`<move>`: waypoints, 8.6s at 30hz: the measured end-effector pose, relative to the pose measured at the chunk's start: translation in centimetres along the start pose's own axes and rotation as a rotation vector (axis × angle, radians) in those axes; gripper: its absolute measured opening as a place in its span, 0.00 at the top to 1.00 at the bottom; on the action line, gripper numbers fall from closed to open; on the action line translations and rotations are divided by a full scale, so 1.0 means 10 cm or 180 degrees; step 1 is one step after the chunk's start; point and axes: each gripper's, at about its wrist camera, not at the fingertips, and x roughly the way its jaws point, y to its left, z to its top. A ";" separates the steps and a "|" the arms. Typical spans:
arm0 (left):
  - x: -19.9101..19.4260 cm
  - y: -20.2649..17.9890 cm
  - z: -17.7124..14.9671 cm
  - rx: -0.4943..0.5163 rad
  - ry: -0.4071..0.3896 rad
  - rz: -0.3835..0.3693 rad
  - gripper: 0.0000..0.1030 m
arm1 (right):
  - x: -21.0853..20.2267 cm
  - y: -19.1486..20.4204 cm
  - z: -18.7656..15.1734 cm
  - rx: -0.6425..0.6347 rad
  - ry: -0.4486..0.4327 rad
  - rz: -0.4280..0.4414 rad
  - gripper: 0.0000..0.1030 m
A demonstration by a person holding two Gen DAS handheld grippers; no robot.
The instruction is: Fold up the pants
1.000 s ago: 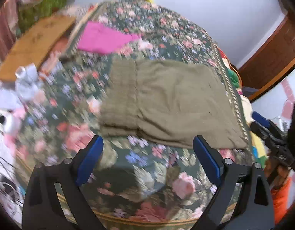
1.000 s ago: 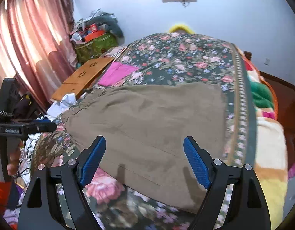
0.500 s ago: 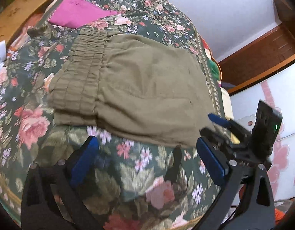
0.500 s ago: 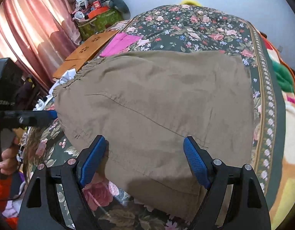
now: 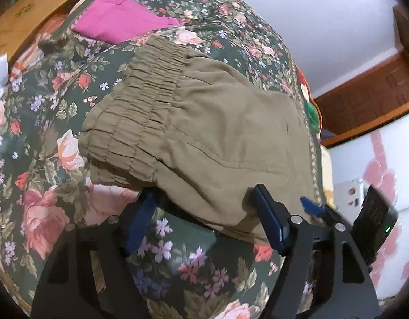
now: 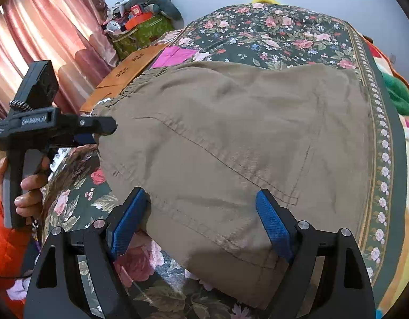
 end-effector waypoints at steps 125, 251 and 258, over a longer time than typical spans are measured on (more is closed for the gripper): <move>-0.09 -1.53 -0.48 0.1938 -0.0218 0.0695 0.39 | -0.30 -0.30 -0.36 0.0469 -0.0173 0.0047 0.18; -0.10 0.28 0.93 0.0910 -0.0202 0.1002 0.27 | -0.46 -0.73 -0.02 0.0741 -0.0221 -0.0483 0.32; 0.02 0.28 0.75 0.0807 -0.0038 0.0860 0.23 | -0.12 -1.00 0.17 0.0849 0.0072 -0.0417 0.32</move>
